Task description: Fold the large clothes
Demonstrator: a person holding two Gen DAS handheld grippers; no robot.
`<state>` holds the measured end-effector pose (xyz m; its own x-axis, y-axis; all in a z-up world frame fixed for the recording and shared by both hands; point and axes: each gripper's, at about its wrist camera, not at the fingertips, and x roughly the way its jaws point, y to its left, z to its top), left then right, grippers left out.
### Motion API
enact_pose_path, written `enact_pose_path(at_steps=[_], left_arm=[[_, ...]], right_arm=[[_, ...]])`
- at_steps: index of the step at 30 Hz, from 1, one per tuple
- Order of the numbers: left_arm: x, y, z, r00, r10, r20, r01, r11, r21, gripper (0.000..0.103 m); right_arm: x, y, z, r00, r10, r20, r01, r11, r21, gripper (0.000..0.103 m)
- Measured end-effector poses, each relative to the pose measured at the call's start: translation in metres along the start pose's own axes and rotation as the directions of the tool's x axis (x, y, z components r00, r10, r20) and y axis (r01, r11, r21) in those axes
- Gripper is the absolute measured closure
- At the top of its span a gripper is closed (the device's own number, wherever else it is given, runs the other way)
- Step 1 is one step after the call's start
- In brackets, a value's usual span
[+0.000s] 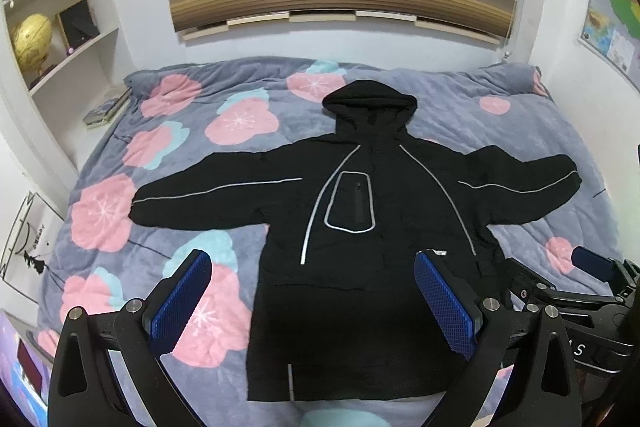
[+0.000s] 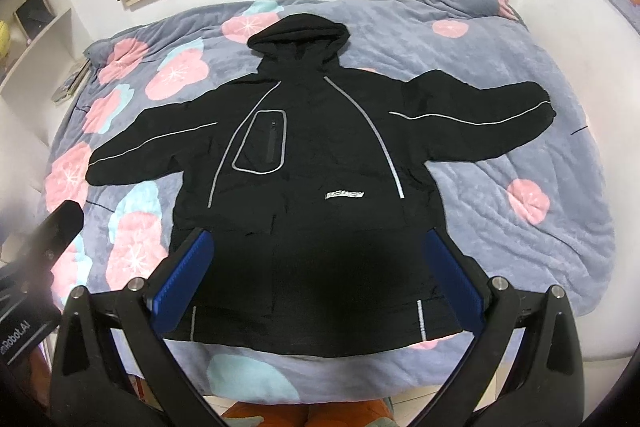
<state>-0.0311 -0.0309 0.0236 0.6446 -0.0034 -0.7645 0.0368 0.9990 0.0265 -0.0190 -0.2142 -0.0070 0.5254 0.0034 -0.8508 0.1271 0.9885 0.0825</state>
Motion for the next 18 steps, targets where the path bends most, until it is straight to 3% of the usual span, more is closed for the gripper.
enact_pose_path(at_steps=[9,18], left_arm=[[0.006,-0.042,0.005,1.000,-0.001,-0.012,0.002,0.999,0.035,0.002],[0.013,-0.070,0.015,1.000,0.014,-0.011,-0.014,0.999,0.042,0.002]], right_arm=[[0.005,-0.035,0.008,1.000,-0.010,-0.024,0.010,1.000,0.016,0.000],[0.005,-0.054,0.019,0.999,-0.036,0.033,0.037,0.999,-0.026,0.000]])
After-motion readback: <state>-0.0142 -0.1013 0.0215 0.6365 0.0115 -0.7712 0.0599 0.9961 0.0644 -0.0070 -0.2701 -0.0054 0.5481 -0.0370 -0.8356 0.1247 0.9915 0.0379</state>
